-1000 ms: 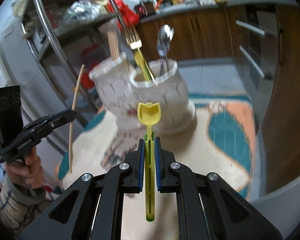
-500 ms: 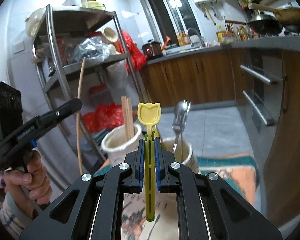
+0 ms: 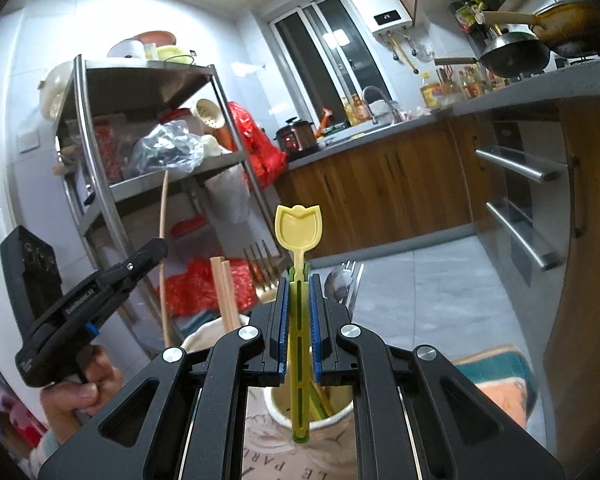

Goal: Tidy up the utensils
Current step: 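Drop the chopstick in the tall pot while the right tool drops the yellow spoon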

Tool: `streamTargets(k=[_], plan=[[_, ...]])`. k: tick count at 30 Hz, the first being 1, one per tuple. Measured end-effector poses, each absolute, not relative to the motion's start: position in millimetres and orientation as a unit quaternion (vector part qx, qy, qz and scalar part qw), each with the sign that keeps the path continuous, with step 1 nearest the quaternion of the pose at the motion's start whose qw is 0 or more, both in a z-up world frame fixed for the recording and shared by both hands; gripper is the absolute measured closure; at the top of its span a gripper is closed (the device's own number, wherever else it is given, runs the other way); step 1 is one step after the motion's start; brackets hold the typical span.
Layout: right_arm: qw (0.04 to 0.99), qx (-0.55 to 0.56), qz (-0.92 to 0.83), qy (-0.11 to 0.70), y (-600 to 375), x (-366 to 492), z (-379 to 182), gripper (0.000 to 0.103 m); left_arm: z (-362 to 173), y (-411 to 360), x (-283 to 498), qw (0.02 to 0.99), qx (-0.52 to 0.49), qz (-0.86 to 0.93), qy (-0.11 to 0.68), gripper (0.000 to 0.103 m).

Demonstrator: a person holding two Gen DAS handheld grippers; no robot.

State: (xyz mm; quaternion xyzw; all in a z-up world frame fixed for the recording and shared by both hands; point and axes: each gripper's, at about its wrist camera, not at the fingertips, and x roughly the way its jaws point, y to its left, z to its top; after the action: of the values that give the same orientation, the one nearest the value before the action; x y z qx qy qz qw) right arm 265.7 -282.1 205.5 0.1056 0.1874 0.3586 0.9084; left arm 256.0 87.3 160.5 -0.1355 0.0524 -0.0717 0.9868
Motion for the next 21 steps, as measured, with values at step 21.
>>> streamTargets(k=[21], plan=[[0.935,0.049,0.318,0.147,-260.2,265.2,191.3,0.092,134.1,63.5,270.9,0.990,-0.124,-0.064,0.023,0.099]])
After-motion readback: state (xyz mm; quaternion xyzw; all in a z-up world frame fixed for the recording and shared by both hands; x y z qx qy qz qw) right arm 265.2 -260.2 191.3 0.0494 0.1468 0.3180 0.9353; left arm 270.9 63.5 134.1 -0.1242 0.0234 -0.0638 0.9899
